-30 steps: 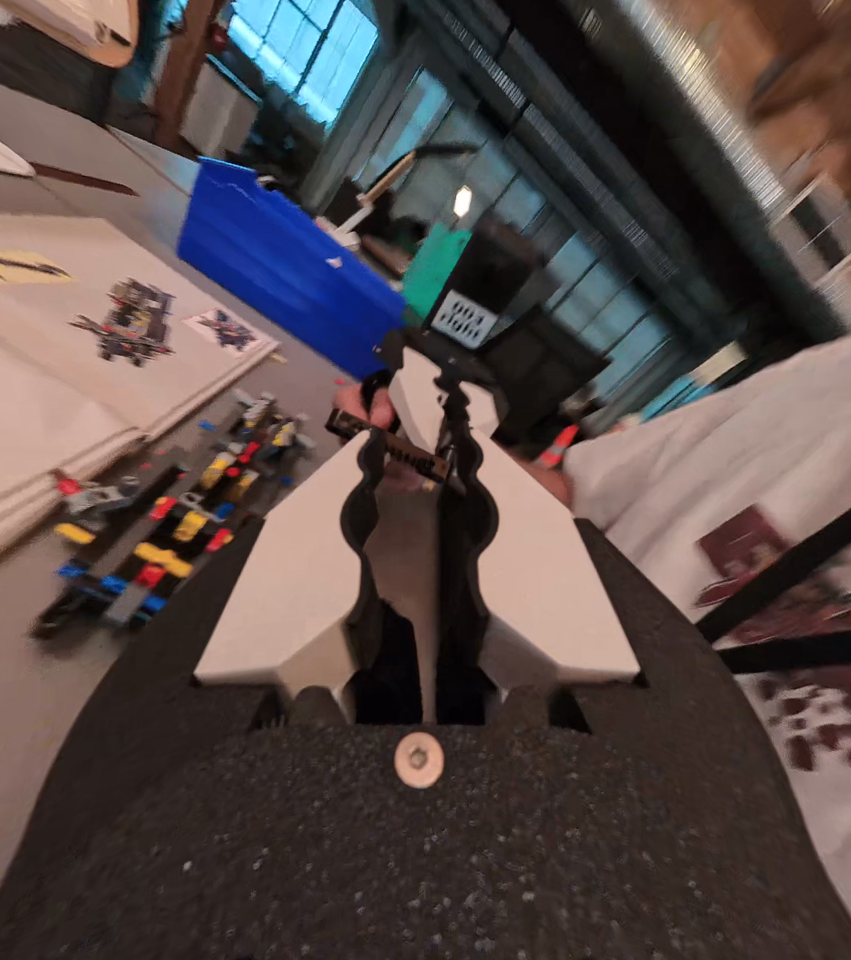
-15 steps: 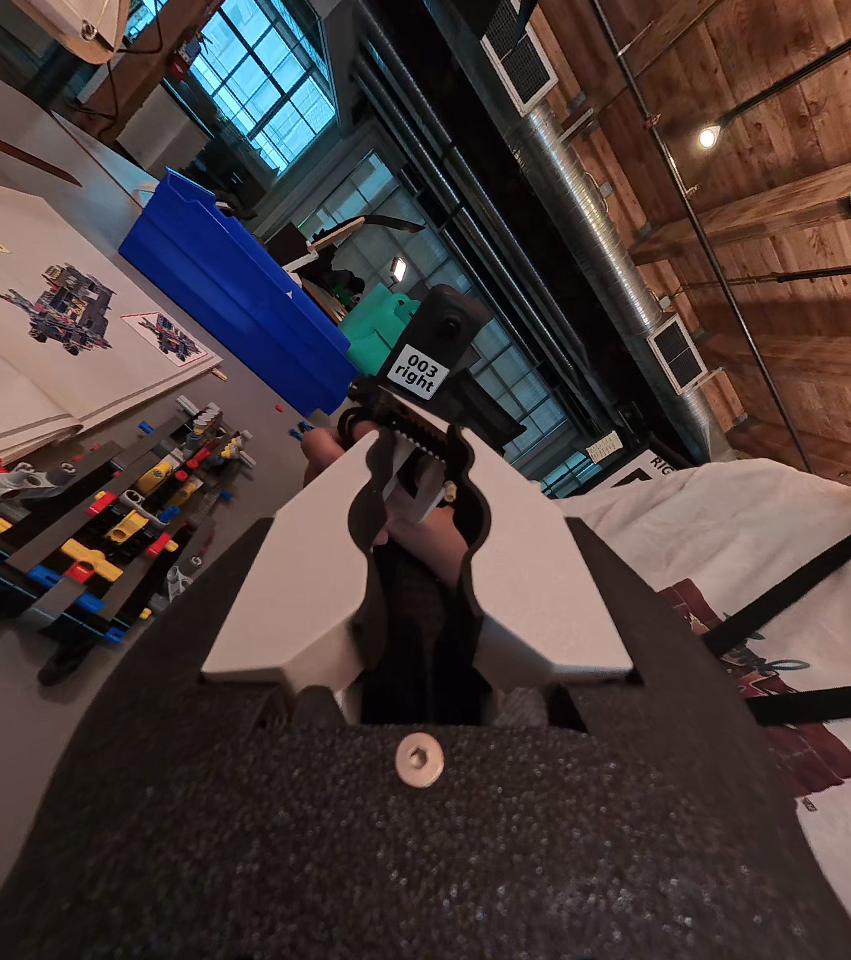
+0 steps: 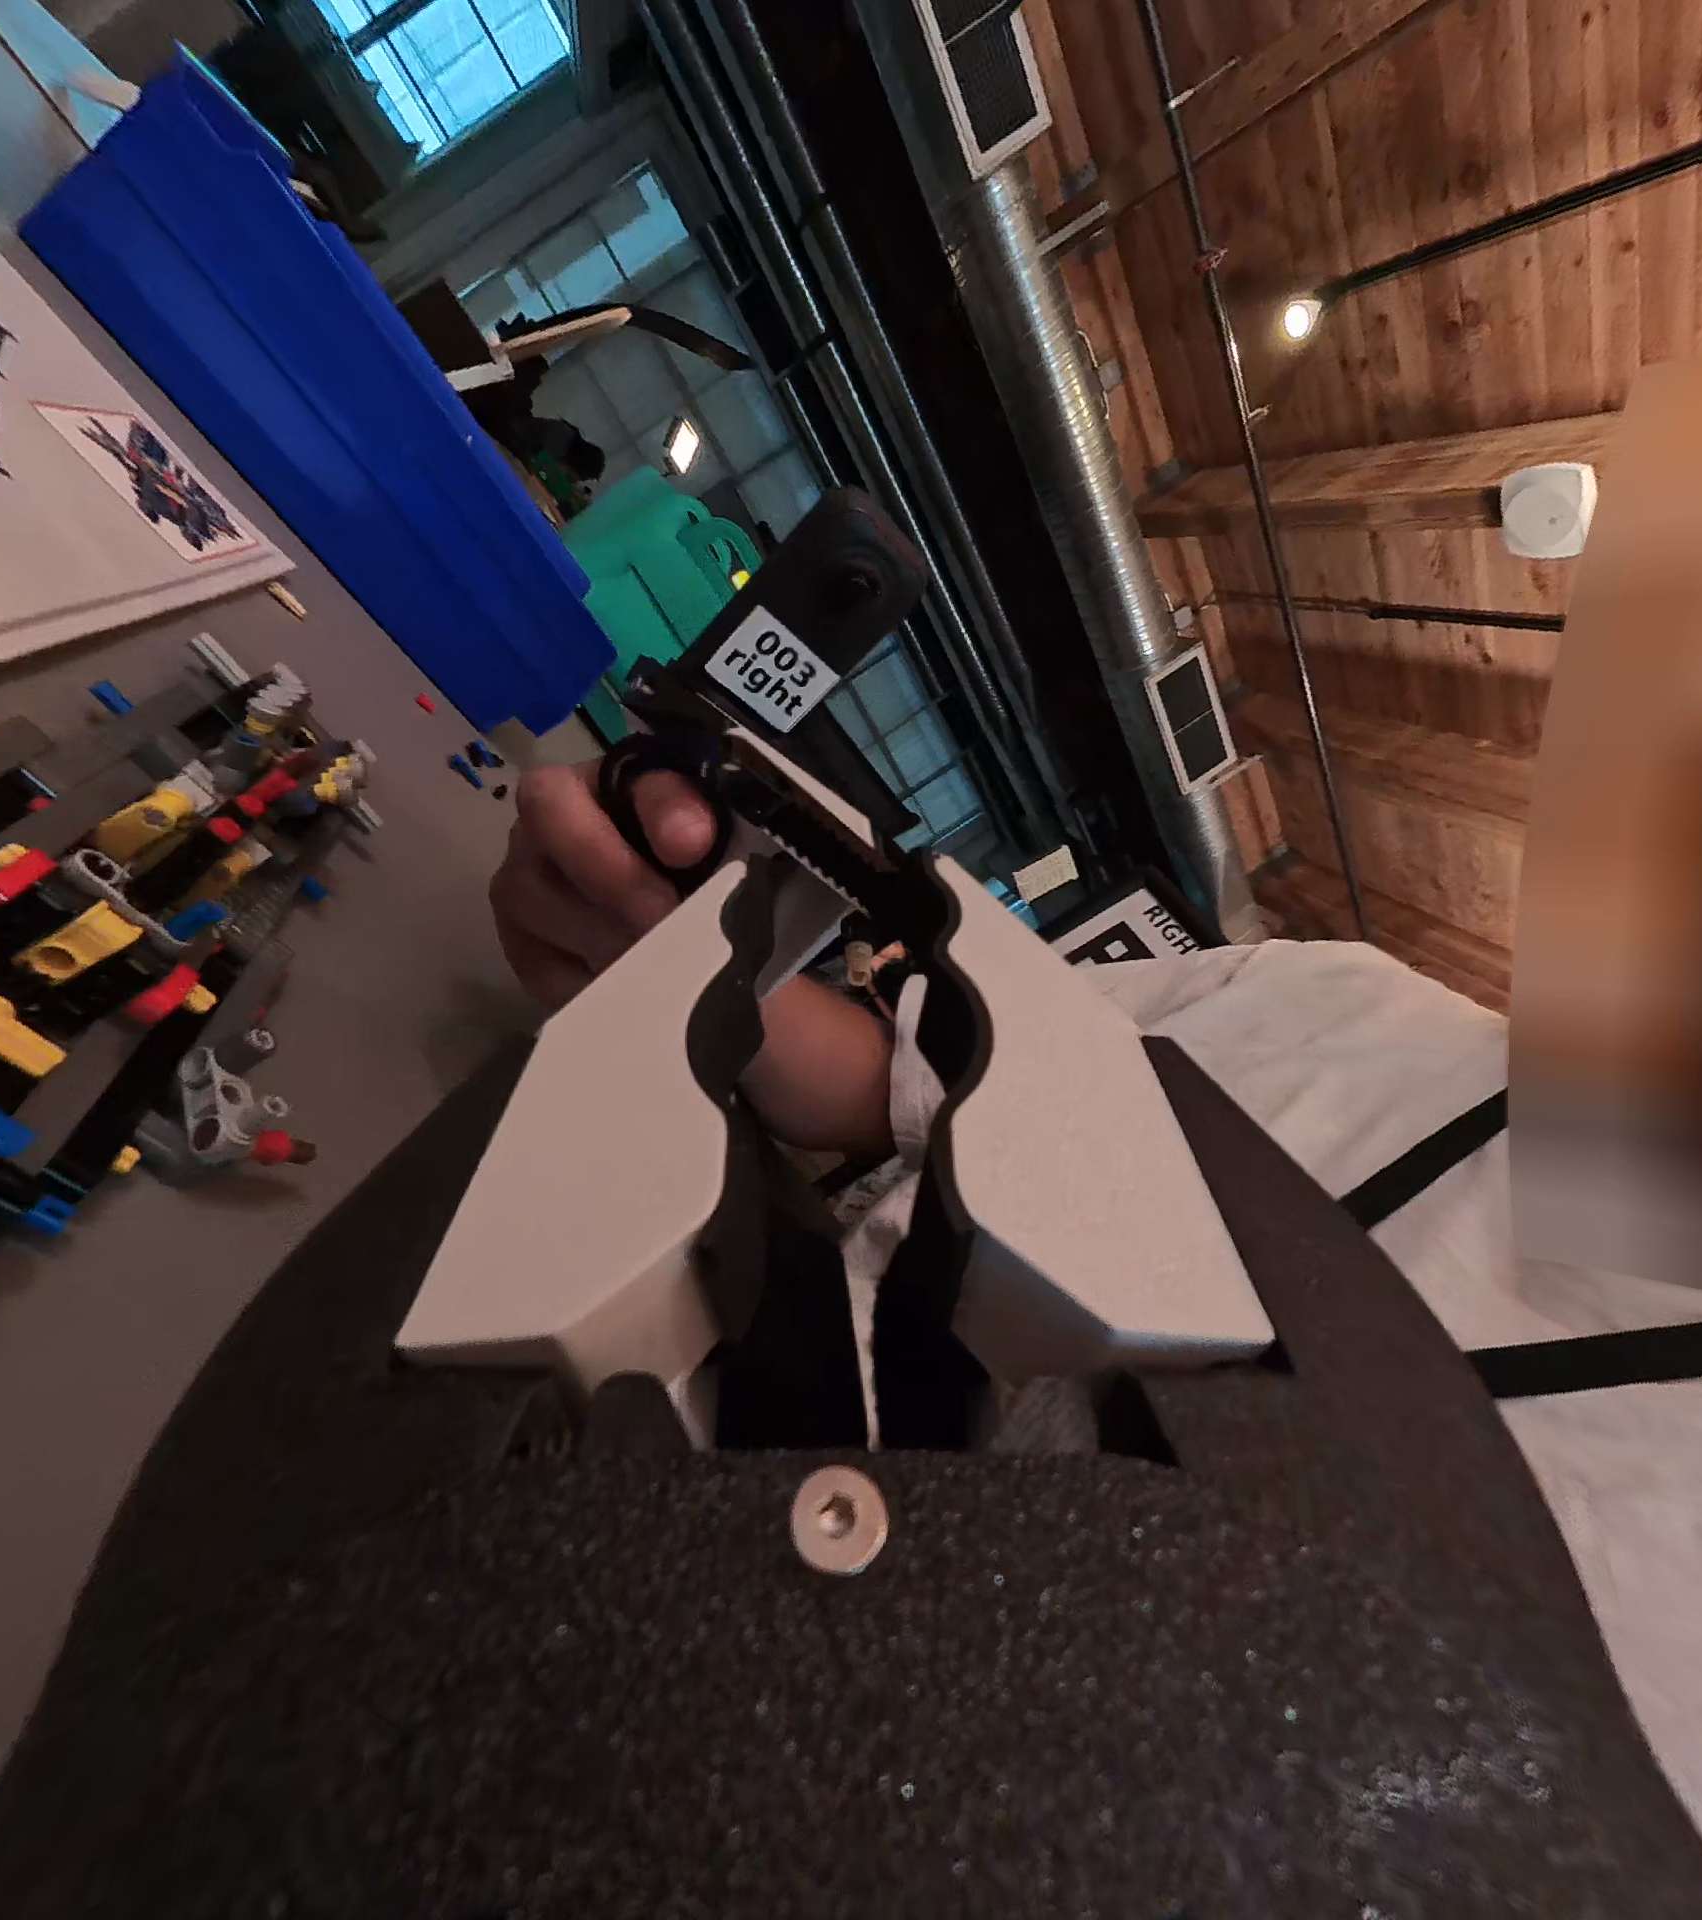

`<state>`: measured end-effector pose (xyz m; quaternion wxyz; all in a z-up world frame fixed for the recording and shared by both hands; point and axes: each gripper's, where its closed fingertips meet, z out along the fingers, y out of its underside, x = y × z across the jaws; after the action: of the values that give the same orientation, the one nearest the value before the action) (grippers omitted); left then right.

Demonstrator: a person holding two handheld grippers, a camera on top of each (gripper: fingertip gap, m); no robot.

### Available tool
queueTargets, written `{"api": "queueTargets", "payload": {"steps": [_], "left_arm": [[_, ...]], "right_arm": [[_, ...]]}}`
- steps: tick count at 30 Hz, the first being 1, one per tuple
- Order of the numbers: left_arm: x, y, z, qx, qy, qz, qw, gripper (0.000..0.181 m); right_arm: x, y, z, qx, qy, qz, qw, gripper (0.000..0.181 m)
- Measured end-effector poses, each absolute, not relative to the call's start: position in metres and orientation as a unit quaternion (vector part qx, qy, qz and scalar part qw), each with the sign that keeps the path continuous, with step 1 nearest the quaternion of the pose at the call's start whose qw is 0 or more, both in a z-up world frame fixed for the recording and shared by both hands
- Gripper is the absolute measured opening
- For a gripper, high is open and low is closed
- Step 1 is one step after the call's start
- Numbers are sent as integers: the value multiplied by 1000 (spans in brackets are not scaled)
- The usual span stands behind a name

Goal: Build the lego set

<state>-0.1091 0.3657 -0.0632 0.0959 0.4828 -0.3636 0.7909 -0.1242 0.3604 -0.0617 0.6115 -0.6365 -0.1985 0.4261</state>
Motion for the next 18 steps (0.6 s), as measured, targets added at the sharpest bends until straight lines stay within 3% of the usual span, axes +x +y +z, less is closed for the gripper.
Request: {"api": "queueTargets", "payload": {"steps": [2, 6, 11, 15, 18], "left_arm": [[-109, 365, -63, 481, -358, 793, 105, 19], [-101, 378, -68, 508, -377, 774, 19, 12], [-95, 391, -71, 503, -482, 687, -205, 8], [-90, 397, -84, 536, -499, 653, -193, 11], [-91, 425, -98, 572, -511, 602, -224, 24]], "right_arm": [[-125, 363, -67, -651, -190, 432, 594, 7], [-117, 372, -75, -681, -138, 449, 561, 7], [-108, 385, -85, -686, 25, 554, 472, 7], [-97, 388, -97, -737, 8, 467, 488, 6], [-86, 392, -124, -799, 33, 382, 462, 7]]}}
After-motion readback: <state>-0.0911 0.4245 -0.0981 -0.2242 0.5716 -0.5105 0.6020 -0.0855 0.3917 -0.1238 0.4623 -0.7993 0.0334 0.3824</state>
